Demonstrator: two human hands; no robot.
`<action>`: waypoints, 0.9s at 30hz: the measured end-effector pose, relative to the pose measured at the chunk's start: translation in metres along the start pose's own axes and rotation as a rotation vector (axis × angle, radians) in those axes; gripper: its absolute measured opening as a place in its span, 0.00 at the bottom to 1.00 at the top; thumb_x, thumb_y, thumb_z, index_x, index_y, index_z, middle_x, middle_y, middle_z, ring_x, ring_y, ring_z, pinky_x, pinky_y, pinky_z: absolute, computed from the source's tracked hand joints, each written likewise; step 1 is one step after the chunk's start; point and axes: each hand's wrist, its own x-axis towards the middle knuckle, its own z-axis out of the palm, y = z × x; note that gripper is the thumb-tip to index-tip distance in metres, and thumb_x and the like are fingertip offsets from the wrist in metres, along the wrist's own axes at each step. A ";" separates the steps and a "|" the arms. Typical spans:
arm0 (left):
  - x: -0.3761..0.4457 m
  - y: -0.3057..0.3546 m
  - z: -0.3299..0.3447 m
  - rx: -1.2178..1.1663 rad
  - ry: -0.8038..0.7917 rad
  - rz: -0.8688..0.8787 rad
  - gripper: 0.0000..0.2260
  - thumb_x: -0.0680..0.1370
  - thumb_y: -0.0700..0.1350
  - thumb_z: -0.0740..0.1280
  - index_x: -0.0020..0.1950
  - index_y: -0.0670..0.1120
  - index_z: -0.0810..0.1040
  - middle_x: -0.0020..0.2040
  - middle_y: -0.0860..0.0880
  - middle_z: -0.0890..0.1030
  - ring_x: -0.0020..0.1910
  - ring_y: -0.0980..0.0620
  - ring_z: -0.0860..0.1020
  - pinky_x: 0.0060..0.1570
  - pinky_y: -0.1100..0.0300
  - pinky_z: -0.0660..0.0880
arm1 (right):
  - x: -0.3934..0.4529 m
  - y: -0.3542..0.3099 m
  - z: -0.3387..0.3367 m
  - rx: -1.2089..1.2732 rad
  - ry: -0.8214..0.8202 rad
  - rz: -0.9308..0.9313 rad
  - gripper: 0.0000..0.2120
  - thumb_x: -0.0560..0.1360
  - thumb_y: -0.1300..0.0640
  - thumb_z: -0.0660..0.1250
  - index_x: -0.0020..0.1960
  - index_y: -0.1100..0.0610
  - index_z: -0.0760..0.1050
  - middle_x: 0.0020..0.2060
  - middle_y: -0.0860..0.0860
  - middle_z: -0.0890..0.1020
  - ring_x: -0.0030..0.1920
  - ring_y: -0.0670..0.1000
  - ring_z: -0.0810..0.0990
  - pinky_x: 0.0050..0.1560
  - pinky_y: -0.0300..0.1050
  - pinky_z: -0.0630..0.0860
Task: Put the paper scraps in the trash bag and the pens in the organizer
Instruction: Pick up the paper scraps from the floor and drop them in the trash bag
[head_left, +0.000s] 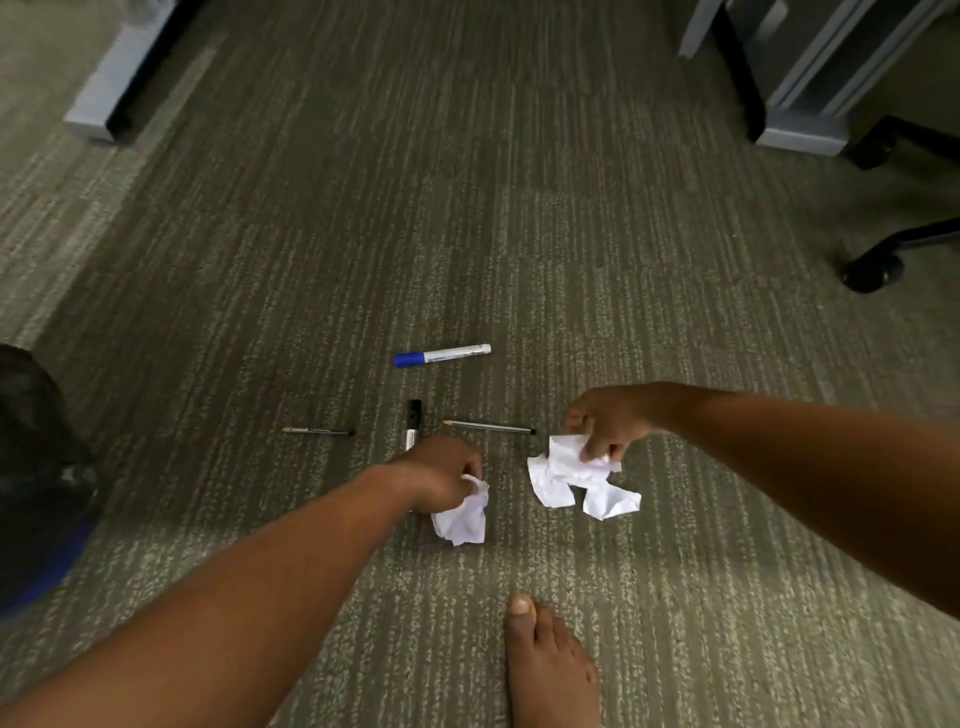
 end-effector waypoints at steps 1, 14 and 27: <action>0.001 0.004 -0.002 -0.016 0.011 0.021 0.06 0.78 0.47 0.65 0.50 0.48 0.81 0.53 0.50 0.82 0.52 0.52 0.78 0.47 0.62 0.70 | -0.003 0.003 0.006 -0.050 -0.032 -0.027 0.16 0.72 0.68 0.71 0.58 0.58 0.75 0.49 0.56 0.81 0.42 0.54 0.82 0.35 0.41 0.82; 0.027 0.065 -0.005 -0.264 0.134 0.062 0.18 0.78 0.44 0.66 0.68 0.51 0.74 0.64 0.48 0.79 0.61 0.48 0.77 0.59 0.59 0.74 | -0.007 0.010 0.039 -0.478 0.156 -0.163 0.12 0.73 0.57 0.67 0.55 0.57 0.81 0.51 0.55 0.84 0.52 0.57 0.81 0.50 0.46 0.73; 0.044 0.066 0.028 -0.025 0.186 -0.129 0.11 0.76 0.44 0.65 0.56 0.48 0.82 0.56 0.47 0.83 0.55 0.47 0.80 0.46 0.61 0.71 | -0.056 0.009 0.102 0.068 0.271 0.006 0.21 0.79 0.43 0.54 0.65 0.53 0.73 0.66 0.56 0.77 0.58 0.50 0.81 0.54 0.41 0.77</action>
